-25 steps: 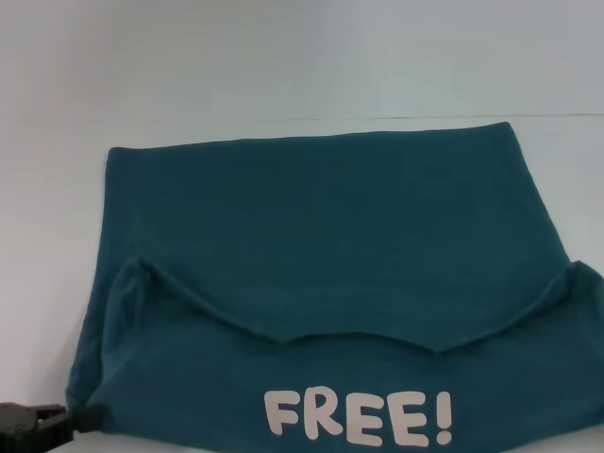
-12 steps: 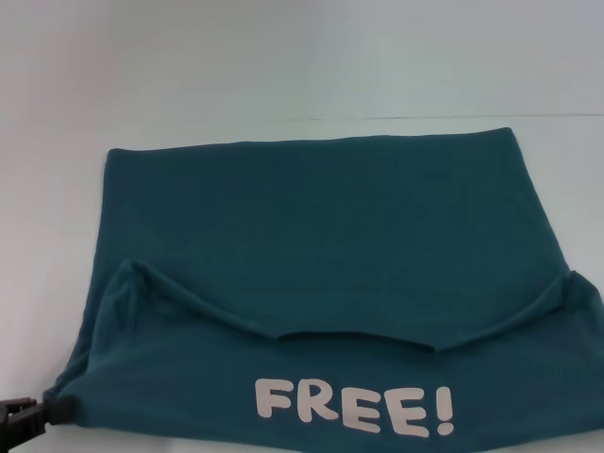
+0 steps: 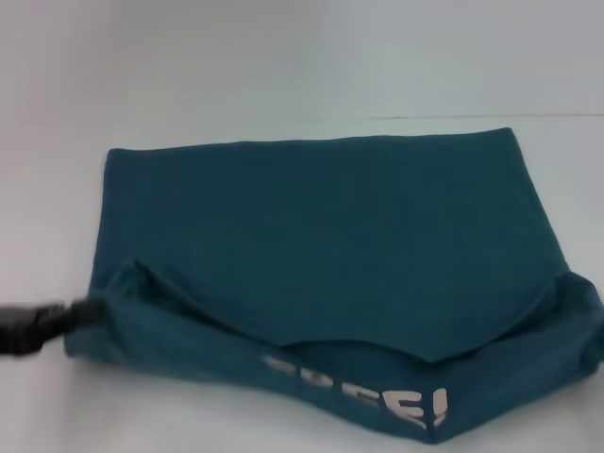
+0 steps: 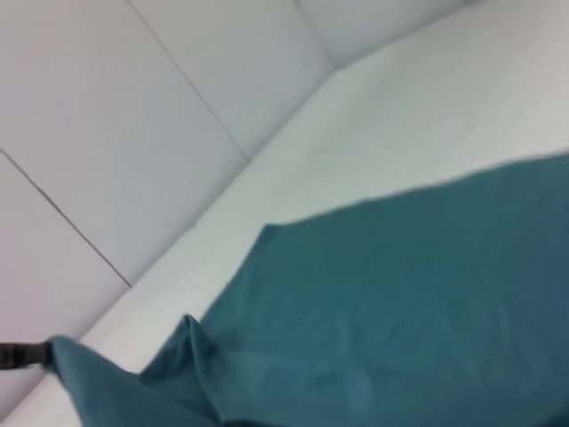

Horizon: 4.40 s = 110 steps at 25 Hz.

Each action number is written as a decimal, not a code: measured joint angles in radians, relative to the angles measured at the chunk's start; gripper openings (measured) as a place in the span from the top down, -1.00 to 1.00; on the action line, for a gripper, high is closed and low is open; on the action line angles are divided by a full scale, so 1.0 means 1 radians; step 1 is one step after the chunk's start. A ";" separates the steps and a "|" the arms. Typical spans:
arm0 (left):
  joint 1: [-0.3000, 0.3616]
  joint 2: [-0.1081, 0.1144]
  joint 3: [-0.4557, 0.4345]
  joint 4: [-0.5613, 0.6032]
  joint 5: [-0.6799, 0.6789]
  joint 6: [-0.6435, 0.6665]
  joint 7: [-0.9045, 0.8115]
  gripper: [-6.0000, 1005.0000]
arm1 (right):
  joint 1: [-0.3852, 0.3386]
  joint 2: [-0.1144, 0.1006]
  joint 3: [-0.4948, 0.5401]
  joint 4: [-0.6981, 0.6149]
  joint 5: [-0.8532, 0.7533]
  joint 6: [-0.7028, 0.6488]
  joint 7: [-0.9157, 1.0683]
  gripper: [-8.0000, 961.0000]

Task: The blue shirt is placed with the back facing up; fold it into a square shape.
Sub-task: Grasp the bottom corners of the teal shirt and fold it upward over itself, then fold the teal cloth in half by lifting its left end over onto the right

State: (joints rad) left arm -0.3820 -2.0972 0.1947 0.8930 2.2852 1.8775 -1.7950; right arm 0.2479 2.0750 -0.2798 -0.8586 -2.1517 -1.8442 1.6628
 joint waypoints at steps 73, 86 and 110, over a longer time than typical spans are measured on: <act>-0.375 -0.005 0.094 -0.371 -0.334 -1.174 0.004 0.66 | 0.496 -0.084 -0.277 0.291 0.004 1.118 0.115 0.59; -0.353 -0.010 0.098 -0.368 -0.424 -1.170 0.065 -0.53 | 0.489 -0.118 -0.277 0.290 0.007 1.017 0.204 -0.56; -0.129 -0.013 0.282 -0.179 -0.408 -0.755 0.019 -0.79 | 0.292 -0.162 -0.202 0.209 0.103 0.409 0.351 -0.91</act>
State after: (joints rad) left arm -0.5109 -2.1101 0.4767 0.7145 1.8776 1.1221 -1.7764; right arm 0.5398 1.9128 -0.4819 -0.6492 -2.0484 -1.4355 2.0141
